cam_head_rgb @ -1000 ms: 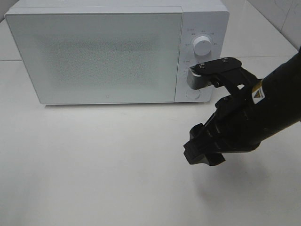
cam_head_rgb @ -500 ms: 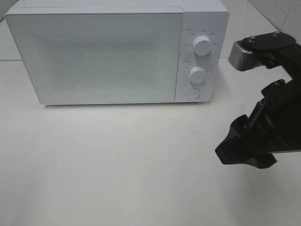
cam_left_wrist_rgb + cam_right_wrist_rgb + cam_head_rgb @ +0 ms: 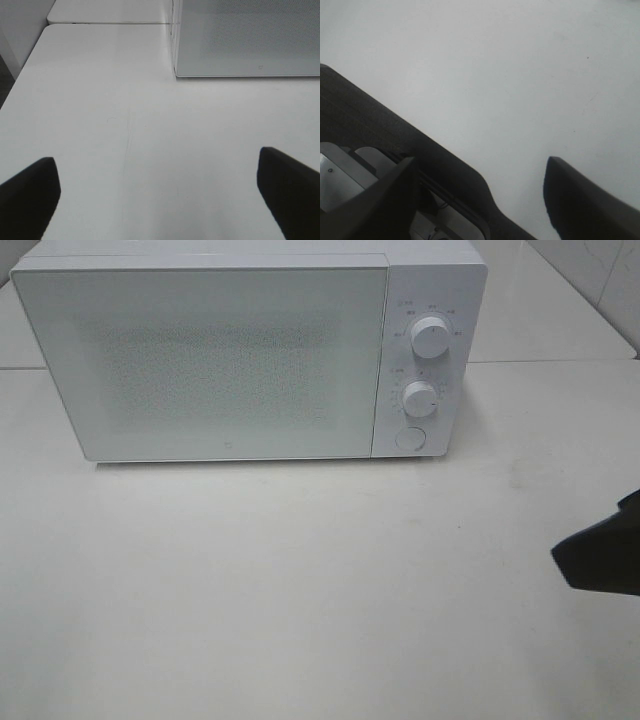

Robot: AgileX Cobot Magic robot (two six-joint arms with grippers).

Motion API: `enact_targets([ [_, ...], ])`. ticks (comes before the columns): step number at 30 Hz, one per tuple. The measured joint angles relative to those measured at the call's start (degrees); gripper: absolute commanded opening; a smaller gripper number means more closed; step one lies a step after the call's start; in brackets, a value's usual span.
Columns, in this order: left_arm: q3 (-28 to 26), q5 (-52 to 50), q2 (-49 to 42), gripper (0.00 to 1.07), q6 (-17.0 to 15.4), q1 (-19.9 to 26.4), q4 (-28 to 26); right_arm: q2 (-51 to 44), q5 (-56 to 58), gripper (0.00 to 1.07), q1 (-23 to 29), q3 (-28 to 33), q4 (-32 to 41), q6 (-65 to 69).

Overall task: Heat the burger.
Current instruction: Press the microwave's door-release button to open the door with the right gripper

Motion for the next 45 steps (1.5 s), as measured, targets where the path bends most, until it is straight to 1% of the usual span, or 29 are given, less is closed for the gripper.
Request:
enact_targets([
  [1, 0.0, 0.0, 0.0, 1.0, 0.0, 0.0, 0.0, -2.41, 1.03, 0.68, -0.52, 0.34, -0.8, 0.06],
  [3, 0.0, 0.0, 0.0, 1.0, 0.0, 0.0, 0.0, -3.5, 1.26, 0.68, -1.09, 0.69, -0.97, 0.06],
  [4, 0.0, 0.0, 0.0, 1.0, 0.0, 0.0, 0.0, -6.25, 2.23, 0.68, -3.44, 1.83, -1.15, 0.06],
  [5, 0.0, 0.0, 0.0, 1.0, 0.0, 0.0, 0.0, -7.56, 2.58, 0.68, -4.7, 2.35, -1.2, 0.06],
  [6, 0.0, 0.0, 0.0, 1.0, 0.0, 0.0, 0.0, -7.56, 2.58, 0.68, -4.7, 2.35, -1.2, 0.06],
  [7, 0.0, 0.0, 0.0, 1.0, 0.0, 0.0, 0.0, -10.08, 3.61, 0.68, -8.14, 3.55, -1.32, 0.0],
  [8, 0.0, 0.0, 0.0, 1.0, 0.0, 0.0, 0.0, -11.57, 4.18, 0.68, -9.8, 4.07, -1.38, -0.06],
  [9, 0.0, 0.0, 0.0, 1.0, 0.0, 0.0, 0.0, -11.57, 4.18, 0.68, -9.8, 4.07, -1.38, -0.06],
  [10, 0.0, 0.0, 0.0, 1.0, 0.0, 0.0, 0.0, -14.32, 4.76, 0.68, -12.61, 4.76, -2.12, -0.17],
  [11, 0.0, 0.0, 0.0, 1.0, 0.0, 0.0, 0.0, -15.93, 4.98, 0.68, -13.98, 5.04, -2.52, -0.17],
  [12, 0.0, 0.0, 0.0, 1.0, 0.0, 0.0, 0.0, -15.93, 4.98, 0.68, -13.98, 5.04, -2.52, -0.17],
  [14, 0.0, 0.0, 0.0, 1.0, 0.0, 0.0, 0.0, -22.23, 5.21, 0.68, -18.33, 6.42, -3.15, -0.29],
  [18, 0.0, 0.0, 0.0, 1.0, 0.0, 0.0, 0.0, -25.15, 5.5, 0.68, -20.11, 7.62, -3.61, -0.29],
  [20, 0.0, 0.0, 0.0, 1.0, 0.0, 0.0, 0.0, -31.57, 6.02, 0.68, -23.84, 9.85, -3.72, -0.29],
  [22, 0.0, 0.0, 0.0, 1.0, 0.0, 0.0, 0.0, -32.83, 6.07, 0.68, -24.58, 10.31, -3.72, -0.29],
  [23, 0.0, 0.0, 0.0, 1.0, 0.0, 0.0, 0.0, -35.81, 6.76, 0.68, -26.59, 11.12, -3.72, -0.29],
  [25, 0.0, 0.0, 0.0, 1.0, 0.0, 0.0, 0.0, -36.9, 6.99, 0.68, -27.27, 11.4, -3.78, -0.29],
  [26, 0.0, 0.0, 0.0, 1.0, 0.0, 0.0, 0.0, -39.36, 7.51, 0.68, -28.65, 11.8, -3.78, -0.29],
  [27, 0.0, 0.0, 0.0, 1.0, 0.0, 0.0, 0.0, -39.36, 7.51, 0.68, -28.65, 11.8, -3.78, -0.29],
  [29, 0.0, 0.0, 0.0, 1.0, 0.0, 0.0, 0.0, -43.14, 7.91, 0.68, -30.19, 12.03, -3.78, -0.29],
  [30, 0.0, 0.0, 0.0, 1.0, 0.0, 0.0, 0.0, -43.14, 7.91, 0.68, -30.19, 12.03, -3.78, -0.29],
  [31, 0.0, 0.0, 0.0, 1.0, 0.0, 0.0, 0.0, -45.15, 7.91, 0.68, -30.65, 12.09, -3.78, -0.29],
  [45, 0.0, 0.0, 0.0, 1.0, 0.0, 0.0, 0.0, -46.18, 8.02, 0.68, -30.65, 12.15, -3.78, -0.34],
])
